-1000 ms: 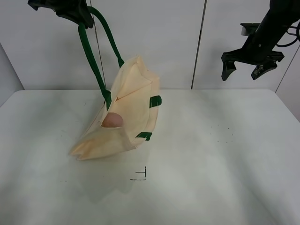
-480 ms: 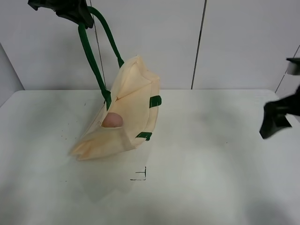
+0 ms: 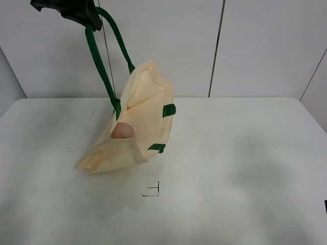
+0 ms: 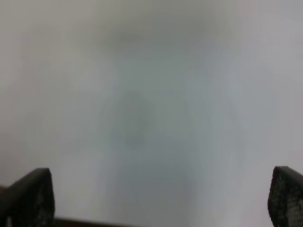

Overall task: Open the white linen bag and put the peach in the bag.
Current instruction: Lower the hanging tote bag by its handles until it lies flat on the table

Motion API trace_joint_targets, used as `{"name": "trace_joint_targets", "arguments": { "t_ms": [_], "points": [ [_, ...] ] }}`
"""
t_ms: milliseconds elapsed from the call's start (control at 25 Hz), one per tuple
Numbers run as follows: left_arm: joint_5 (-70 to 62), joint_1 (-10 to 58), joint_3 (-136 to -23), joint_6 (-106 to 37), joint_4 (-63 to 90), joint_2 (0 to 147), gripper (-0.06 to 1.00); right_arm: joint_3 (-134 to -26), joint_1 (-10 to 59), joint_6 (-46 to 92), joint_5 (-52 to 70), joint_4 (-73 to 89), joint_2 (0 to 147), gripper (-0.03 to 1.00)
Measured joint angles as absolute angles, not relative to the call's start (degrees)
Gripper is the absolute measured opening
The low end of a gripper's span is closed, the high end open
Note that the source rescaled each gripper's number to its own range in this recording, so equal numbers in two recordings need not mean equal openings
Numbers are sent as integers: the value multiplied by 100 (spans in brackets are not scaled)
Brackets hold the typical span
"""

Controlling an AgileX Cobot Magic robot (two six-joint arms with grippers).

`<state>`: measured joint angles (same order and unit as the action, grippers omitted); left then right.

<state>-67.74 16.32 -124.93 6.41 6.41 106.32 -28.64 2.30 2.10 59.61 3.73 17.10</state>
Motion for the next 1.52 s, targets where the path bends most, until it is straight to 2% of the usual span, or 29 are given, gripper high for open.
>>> {"name": "trace_joint_targets", "arguments": {
  "t_ms": [320,680,1280,1320,1360,1480,1520],
  "points": [
    [-6774,1632,-12488,641,641,10632,0,-2824,230,46,5907,151,2,100],
    [-6774,1632,-12488,641,647,10912,0,-2814,230,0,5907,128,-17,100],
    [-6760,1784,-12488,449,1266,13071,2,-2814,230,0,5907,128,-17,100],
    [-6760,1785,-12488,426,1266,13118,5,-2814,230,0,5907,128,-17,100],
    [-6754,1791,-12488,398,1285,13139,13,-2814,230,0,5907,128,-17,100],
    [-6748,1798,-12493,375,1312,13151,53,-2814,230,0,5907,128,-17,100],
    [-6746,1798,-12493,368,1287,13151,70,-2814,230,0,5907,128,-17,100]
  ]
}}
